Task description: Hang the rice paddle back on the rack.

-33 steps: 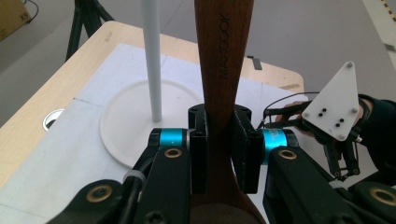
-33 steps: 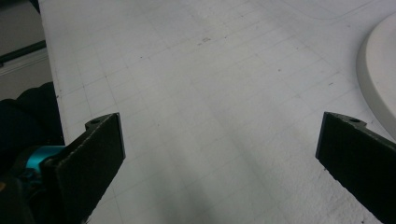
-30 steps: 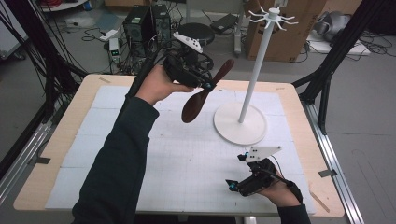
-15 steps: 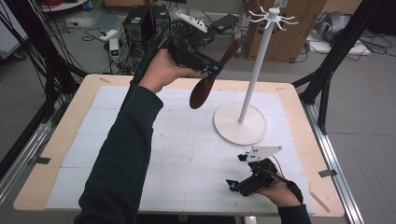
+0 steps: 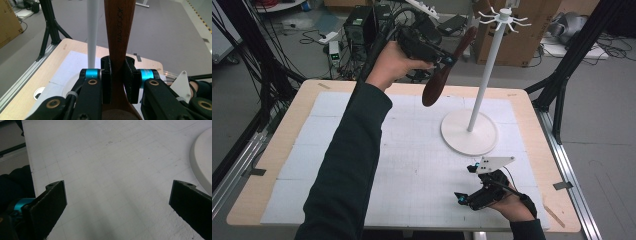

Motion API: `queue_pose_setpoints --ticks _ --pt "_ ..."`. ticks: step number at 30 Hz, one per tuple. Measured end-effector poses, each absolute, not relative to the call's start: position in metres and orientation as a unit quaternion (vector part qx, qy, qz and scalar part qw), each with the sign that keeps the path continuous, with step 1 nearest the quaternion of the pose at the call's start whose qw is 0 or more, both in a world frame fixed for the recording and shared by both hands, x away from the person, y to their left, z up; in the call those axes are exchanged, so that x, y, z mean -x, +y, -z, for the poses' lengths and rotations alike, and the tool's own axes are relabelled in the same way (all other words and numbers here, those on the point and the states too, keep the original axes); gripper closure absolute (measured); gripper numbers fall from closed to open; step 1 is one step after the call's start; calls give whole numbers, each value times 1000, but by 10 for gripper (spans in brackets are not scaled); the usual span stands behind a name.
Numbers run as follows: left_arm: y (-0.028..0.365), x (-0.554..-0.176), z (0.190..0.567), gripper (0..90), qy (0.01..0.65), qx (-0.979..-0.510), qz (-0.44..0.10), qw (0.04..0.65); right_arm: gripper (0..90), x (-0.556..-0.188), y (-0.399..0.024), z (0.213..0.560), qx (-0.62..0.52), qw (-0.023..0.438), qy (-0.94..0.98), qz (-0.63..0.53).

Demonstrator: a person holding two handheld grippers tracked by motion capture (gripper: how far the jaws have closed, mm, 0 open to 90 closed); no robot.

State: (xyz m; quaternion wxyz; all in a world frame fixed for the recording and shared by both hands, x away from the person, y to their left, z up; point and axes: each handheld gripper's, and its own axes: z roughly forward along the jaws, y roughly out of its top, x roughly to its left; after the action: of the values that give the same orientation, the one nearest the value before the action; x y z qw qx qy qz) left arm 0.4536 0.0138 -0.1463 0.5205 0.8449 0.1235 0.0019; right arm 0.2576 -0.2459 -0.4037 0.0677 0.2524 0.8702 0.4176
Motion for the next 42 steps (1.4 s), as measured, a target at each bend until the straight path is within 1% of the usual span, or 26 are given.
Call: queue_pose_setpoints --ticks 5,19,27,33,42 --pt "11 -460 144 787 125 -841 5 527 2 -259 -246 405 -252 68 872 -415" --pt "5 -471 137 787 128 -836 -3 533 2 -259 -246 405 -250 65 872 -416" --pt "3 -476 137 787 134 -833 1 537 2 -259 -247 404 -251 65 871 -418" --pt "3 -478 136 787 133 -833 -1 538 2 -259 -247 405 -252 64 871 -417" --pt "-1 -478 137 787 128 -831 10 542 2 -259 -246 405 -251 64 872 -416"
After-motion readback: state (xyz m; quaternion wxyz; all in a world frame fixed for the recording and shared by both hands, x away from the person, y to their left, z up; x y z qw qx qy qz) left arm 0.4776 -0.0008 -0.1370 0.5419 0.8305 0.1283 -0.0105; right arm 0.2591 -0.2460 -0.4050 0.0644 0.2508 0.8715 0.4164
